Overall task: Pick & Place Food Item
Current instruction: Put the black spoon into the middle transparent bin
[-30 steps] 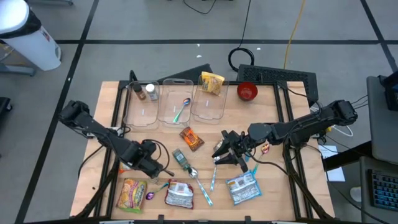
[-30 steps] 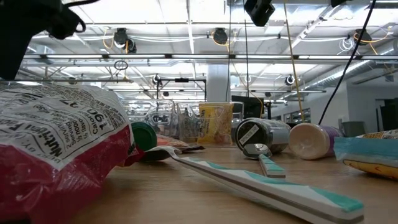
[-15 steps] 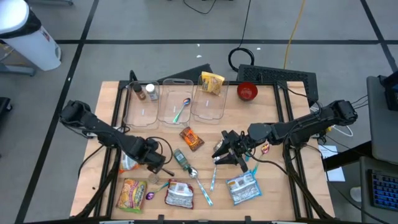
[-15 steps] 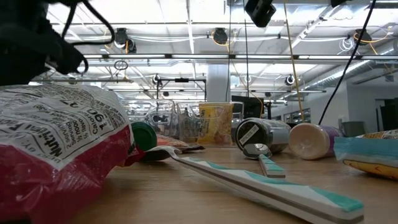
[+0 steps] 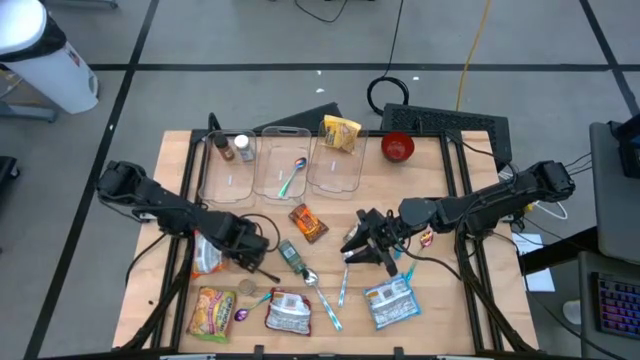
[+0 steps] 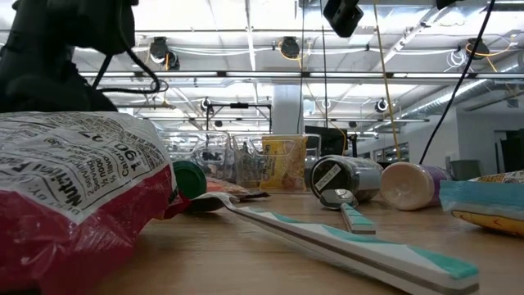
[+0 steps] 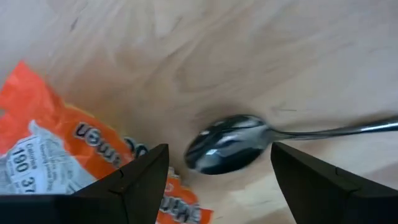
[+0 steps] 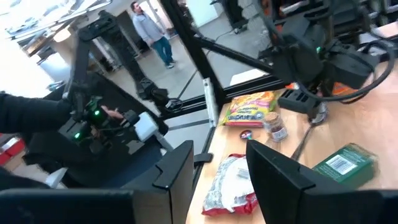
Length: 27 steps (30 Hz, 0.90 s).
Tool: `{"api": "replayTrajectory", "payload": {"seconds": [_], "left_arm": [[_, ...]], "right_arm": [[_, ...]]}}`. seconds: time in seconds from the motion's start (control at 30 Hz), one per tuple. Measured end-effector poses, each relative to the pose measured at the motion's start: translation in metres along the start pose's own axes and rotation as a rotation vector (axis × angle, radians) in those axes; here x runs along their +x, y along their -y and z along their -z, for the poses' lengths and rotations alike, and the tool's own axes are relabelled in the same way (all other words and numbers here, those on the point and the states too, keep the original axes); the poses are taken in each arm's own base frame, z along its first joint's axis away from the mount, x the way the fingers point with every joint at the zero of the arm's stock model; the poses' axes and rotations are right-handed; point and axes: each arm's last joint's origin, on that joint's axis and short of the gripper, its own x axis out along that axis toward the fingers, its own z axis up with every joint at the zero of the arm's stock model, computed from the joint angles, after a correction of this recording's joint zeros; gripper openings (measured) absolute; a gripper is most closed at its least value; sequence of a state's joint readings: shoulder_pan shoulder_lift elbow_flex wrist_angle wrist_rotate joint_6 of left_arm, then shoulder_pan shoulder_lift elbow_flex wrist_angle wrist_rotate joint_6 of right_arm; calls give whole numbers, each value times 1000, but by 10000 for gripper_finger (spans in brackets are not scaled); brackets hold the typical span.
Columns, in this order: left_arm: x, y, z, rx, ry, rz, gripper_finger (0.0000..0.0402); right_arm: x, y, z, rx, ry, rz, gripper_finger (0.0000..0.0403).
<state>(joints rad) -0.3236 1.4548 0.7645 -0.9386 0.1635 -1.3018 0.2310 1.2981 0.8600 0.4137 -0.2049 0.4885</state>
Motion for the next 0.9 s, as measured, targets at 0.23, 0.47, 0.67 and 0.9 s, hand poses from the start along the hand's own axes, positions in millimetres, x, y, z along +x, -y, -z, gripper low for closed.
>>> {"api": "replayTrajectory", "payload": {"seconds": [0.23,0.47,0.67,0.9], "left_arm": [[12,-9,-4,-11,-54,3,287],[22,-9,-5,5,-84,73,287],[23,-7,-5,-5,-79,99,270],[23,-7,-5,-7,-90,107,188]], "right_arm": [[0,1,0,23,13,23,139],[0,1,0,23,13,23,139],[0,1,0,22,13,23,139],[0,1,0,12,14,25,139]]}}
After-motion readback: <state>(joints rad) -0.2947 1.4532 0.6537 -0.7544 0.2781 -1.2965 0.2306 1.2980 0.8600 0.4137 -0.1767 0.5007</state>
